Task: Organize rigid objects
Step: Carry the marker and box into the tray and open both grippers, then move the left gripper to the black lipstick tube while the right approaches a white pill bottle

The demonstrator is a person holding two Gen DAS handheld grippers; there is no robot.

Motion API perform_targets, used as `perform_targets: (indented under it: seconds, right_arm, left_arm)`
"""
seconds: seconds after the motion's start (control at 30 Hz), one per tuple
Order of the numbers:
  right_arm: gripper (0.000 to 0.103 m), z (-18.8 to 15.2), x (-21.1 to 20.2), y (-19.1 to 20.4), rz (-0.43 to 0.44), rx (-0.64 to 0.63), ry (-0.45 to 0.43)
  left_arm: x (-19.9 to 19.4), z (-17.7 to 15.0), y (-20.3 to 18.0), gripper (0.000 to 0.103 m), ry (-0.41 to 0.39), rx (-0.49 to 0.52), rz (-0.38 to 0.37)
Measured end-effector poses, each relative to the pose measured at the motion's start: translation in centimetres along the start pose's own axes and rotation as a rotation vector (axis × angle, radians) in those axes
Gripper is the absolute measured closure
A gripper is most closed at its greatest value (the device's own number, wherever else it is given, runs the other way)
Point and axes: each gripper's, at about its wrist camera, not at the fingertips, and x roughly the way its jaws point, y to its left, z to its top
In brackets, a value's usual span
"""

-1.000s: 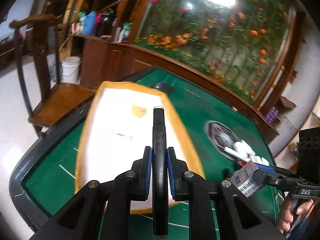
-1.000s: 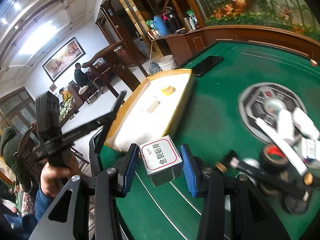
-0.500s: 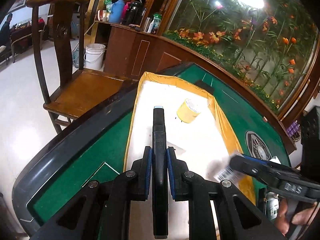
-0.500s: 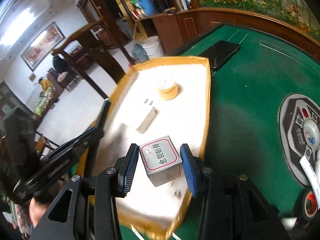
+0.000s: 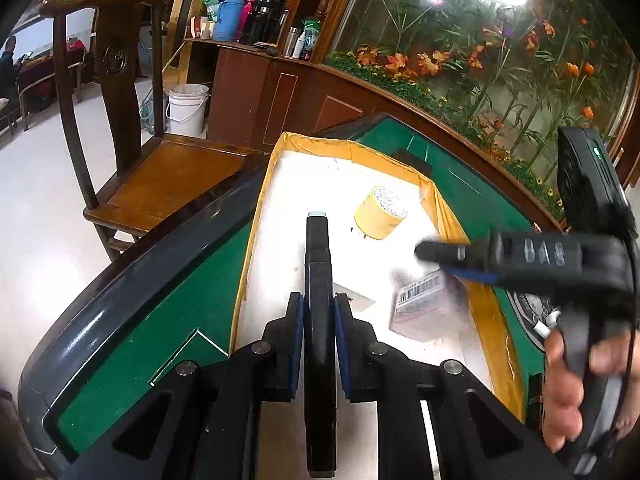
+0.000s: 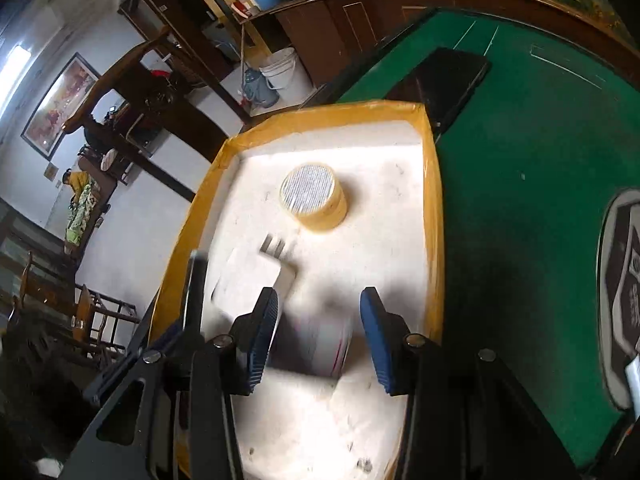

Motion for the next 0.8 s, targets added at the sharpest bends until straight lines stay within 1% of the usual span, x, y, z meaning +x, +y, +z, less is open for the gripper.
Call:
perform_targets:
  seconds: [0.1,0.13,0.2,0.27,0.33,0.4,0.47,0.53,0.6,0.7,0.8]
  right_arm:
    - [0.060,1.7,-0.5,-1.0,0.020,0.051,-0.067]
    - [0.060,1.9,-0.9,-1.3,0.014,0.062,-0.081]
    - [0.060,1.9,-1.8,-1.7,0.004,0.067,-0.115]
    - [0.060,1.5,-2.6,-2.0,0.025,0.068,-0.130]
    - [0.060,1.1,-3.2,-2.2,0.043,0.069,-0.136]
    - [0.060,0.6,-3.9,-2.0,0.048,0.045,-0.141]
    - [0.060,-0.4,-5.0,-1.8,0.053,0.016,-0.155]
    - [0.060,-1.4,-6.2,-1.6,0.059,-0.007,-0.173]
    - [0.060,-2.5,-7.5,-1.6,0.054,-0.037,-0.204]
    - [0.060,-5.0,-10.7,-2.0,0.029,-0.069,-0.288]
    - [0.061,-7.1,-13.0,-3.0,0.044,-0.080,-0.304]
  left_arm:
    - [0.0,0.1,0.1,0.088,-0.001,0.005,0.004]
    - [0.1,0.2,0.1,0.088,-0.004,0.008,0.009]
    - [0.2,0.4,0.2,0.087,-0.002,0.010,0.007]
    - [0.3,0.5,0.2,0.084,-0.005,0.004,0.004]
    - [0.3,0.5,0.0,0.076,-0.005,0.006,-0.004]
    - [0.2,0.5,-0.4,0.060,-0.008,0.014,-0.012]
    - [-0.2,0.4,-1.1,0.051,-0.018,0.028,-0.008]
    - [-0.6,0.3,-1.5,0.050,-0.024,0.038,0.005]
    - [-1.2,0.1,-1.9,0.050,-0.038,0.044,-0.005]
    - [-2.6,-0.4,-2.7,0.050,-0.070,0.051,-0.018]
    - [-4.1,-1.4,-4.2,0.050,-0.085,0.091,-0.037]
